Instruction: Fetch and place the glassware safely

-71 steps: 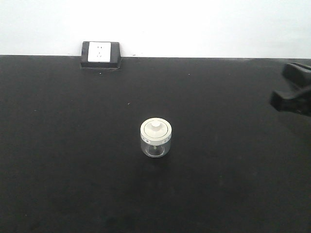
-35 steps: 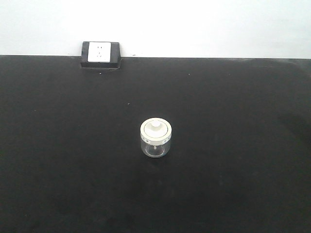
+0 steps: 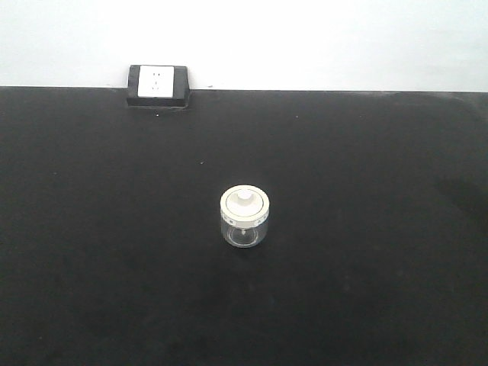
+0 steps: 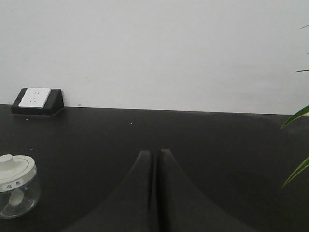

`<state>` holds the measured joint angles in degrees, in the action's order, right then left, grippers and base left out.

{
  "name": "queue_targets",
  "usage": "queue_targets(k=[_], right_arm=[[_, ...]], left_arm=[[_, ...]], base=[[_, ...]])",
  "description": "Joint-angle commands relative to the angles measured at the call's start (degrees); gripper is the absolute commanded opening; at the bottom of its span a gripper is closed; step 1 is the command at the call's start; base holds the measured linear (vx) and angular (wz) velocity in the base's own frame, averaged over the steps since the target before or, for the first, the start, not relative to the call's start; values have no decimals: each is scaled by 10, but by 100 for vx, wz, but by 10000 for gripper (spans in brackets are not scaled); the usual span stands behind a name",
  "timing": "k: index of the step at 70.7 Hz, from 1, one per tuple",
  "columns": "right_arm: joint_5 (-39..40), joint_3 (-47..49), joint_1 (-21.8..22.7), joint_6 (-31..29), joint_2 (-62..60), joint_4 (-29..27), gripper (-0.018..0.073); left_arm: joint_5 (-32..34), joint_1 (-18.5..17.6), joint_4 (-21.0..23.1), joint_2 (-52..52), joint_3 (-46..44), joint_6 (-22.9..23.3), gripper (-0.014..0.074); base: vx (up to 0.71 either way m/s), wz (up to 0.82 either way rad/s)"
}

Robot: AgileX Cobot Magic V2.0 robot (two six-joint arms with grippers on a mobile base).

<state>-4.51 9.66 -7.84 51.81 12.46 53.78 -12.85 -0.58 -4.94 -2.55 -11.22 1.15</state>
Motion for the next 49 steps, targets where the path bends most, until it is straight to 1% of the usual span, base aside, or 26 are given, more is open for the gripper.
queue_targets(k=[1, 49], right_arm=[[20, 16, 3, -3, 5, 9, -4], [20, 16, 3, -3, 5, 9, -4]], left_arm=[[39, -3, 5, -6, -15, 5, -7], [39, -3, 5, -6, -15, 5, -7]], base=[[0, 0], [0, 0]])
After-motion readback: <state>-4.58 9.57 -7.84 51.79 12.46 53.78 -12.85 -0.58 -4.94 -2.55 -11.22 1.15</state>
